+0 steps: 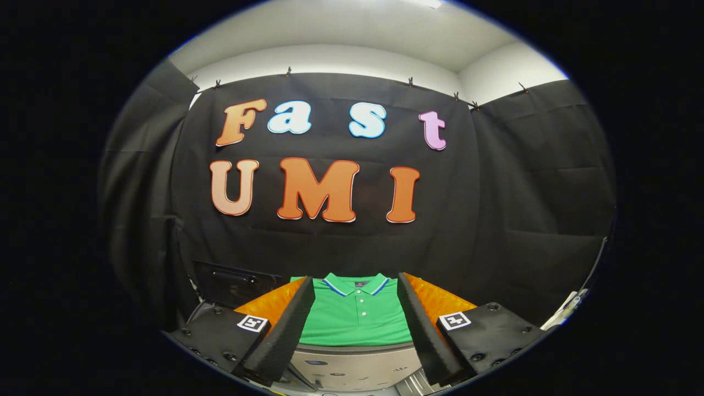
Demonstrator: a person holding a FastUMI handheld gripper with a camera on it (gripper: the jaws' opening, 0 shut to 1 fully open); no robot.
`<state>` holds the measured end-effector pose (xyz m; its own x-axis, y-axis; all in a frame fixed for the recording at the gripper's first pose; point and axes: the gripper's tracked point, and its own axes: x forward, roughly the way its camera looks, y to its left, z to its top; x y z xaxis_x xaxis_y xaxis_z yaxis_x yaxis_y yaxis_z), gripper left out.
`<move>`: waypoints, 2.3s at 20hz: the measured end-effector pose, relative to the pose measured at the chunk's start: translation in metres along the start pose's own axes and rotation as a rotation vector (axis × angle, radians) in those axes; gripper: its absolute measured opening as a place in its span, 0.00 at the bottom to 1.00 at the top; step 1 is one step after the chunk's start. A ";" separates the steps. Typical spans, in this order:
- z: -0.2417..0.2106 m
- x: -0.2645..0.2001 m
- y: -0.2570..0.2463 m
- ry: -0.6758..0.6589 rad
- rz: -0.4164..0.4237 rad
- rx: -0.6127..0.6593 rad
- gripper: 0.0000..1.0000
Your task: Put the clothes into the washing machine and then close the washing machine lid.
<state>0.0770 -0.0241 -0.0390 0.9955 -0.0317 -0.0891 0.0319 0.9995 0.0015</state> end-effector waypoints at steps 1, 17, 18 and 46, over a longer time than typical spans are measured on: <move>-0.008 0.015 -0.004 0.015 0.002 0.006 0.97; -0.164 0.227 -0.034 0.470 0.046 0.085 0.98; -0.168 0.230 -0.035 0.490 0.044 0.083 0.98; -0.181 0.235 0.001 0.628 0.110 0.090 0.08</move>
<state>0.2944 -0.0297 -0.2399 0.7527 0.1063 -0.6497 -0.0327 0.9917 0.1244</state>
